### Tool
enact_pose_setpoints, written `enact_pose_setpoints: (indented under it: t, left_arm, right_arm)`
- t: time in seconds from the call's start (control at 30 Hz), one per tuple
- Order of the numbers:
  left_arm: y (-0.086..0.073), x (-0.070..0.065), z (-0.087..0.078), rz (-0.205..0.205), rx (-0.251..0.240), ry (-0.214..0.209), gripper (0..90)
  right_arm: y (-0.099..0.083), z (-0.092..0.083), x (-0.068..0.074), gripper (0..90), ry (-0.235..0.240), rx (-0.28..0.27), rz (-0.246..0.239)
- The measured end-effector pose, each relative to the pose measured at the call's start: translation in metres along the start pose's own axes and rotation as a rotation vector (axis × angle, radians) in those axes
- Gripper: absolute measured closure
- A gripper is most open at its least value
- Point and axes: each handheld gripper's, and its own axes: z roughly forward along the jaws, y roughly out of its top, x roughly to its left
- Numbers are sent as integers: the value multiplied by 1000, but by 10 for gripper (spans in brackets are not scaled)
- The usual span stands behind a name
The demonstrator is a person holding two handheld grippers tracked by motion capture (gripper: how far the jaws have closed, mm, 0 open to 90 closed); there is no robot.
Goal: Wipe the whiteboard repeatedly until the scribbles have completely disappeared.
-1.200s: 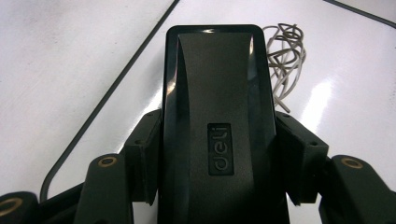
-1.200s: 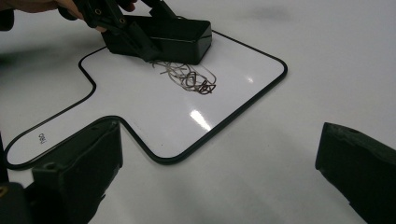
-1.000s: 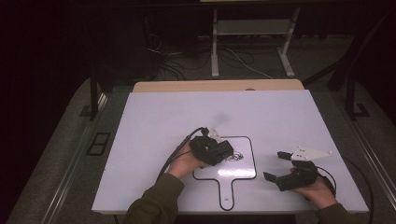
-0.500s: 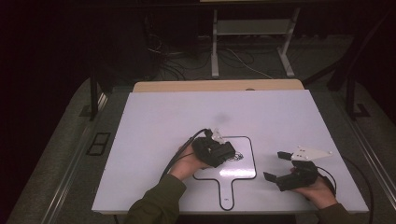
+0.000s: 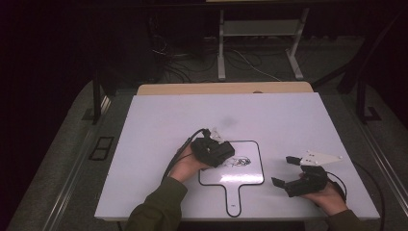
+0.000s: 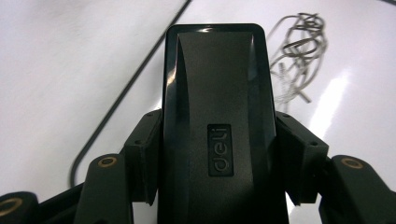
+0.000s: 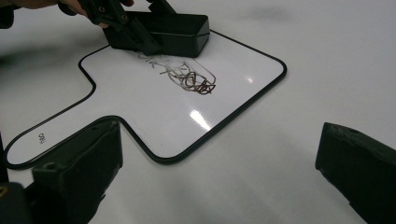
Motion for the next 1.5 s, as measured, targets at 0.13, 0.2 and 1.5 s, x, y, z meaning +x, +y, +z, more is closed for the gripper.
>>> enact_pose_setpoints:
  t: [0.13,0.2,1.5]
  left_arm:
    - [-1,1,0,-10,-3,-2,392]
    - [0,-1,0,-5,-2,-10,392]
    - [-2,-1,-8,-15,-33,-45,393]
  right_arm:
    - [0,0,0,0,1,1,0]
    - [0,0,0,0,1,2,0]
    - [0,0,0,0,1,-1,0]
